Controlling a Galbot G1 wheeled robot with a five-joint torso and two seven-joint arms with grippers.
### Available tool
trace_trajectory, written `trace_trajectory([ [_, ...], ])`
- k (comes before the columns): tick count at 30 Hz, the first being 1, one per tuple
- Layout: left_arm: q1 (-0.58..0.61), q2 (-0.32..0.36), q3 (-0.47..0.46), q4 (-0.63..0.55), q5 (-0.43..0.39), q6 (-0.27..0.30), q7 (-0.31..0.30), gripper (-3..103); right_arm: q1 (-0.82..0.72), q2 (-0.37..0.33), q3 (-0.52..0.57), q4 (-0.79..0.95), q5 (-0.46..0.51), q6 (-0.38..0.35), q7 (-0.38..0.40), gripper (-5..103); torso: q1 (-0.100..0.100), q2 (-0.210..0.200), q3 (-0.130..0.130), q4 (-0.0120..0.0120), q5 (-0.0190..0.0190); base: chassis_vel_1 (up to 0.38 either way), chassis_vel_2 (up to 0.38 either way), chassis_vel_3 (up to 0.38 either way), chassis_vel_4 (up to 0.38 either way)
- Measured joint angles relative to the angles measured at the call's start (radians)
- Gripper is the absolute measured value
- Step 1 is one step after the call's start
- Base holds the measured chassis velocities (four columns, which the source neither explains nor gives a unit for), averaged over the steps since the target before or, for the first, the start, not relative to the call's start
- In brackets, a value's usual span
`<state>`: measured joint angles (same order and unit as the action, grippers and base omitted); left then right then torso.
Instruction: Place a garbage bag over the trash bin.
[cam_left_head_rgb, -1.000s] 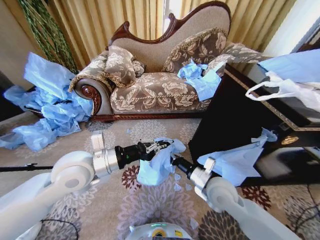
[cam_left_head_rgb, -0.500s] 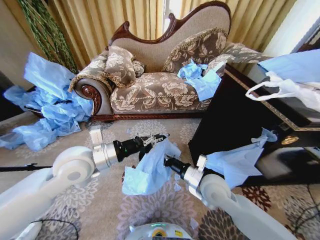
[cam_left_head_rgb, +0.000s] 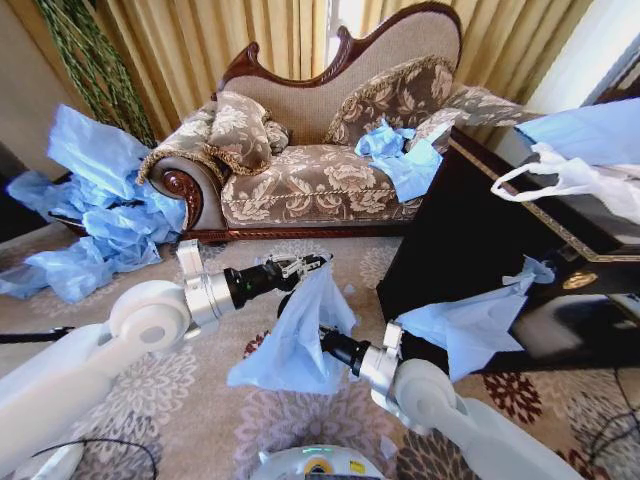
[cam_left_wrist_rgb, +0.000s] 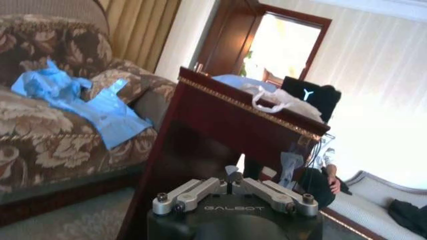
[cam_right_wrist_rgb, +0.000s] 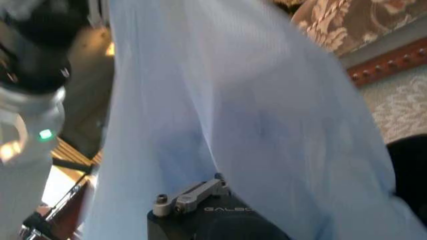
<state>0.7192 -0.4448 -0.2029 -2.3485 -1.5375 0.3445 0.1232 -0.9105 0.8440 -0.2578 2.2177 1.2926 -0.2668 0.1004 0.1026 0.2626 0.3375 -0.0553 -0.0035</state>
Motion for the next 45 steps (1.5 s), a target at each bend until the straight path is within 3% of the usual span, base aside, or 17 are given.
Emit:
trace_trajectory([
  [8,0.012,0.0,-0.012,-0.022,0.0,-0.014,0.007,0,0.042,0.089,-0.039,-0.076,-0.057,0.013,0.078,0,0.0,0.0,0.0,0.0,0.0,0.0,0.0,0.0,0.0],
  [17,0.038,-0.006,-0.029,-0.04,0.009,-0.029,0.008,0,0.11,0.125,-0.032,-0.163,-0.117,0.026,0.159,0,0.0,0.0,0.0,0.0001,0.0,0.0,0.0,0.0,0.0],
  [24,0.03,-0.01,-0.035,-0.047,0.01,-0.041,0.019,0,0.147,0.207,-0.03,-0.259,-0.2,0.033,0.24,0,0.0,0.0,0.0,0.0,0.0,0.0,0.0,0.0,0.0],
  [34,0.109,-0.009,-0.055,-0.014,0.063,-0.07,0.04,0,0.203,0.287,-0.023,-0.314,-0.203,0.045,0.292,0,0.0,0.0,0.0,0.0002,0.0,0.0,0.0,0.0,0.0],
  [39,0.131,-0.049,-0.051,0.022,0.079,-0.091,0.027,0,0.21,0.289,-0.011,-0.361,-0.224,0.038,0.296,0,0.0,0.0,0.0,0.0,0.0,0.0,0.0,0.0,0.0],
  [45,0.157,-0.142,-0.046,0.035,0.056,-0.12,-0.055,0,0.204,0.278,-0.012,-0.408,-0.26,-0.034,0.302,0,0.0,0.0,0.0,-0.0002,0.0001,0.0,0.0,0.0,0.0],
])
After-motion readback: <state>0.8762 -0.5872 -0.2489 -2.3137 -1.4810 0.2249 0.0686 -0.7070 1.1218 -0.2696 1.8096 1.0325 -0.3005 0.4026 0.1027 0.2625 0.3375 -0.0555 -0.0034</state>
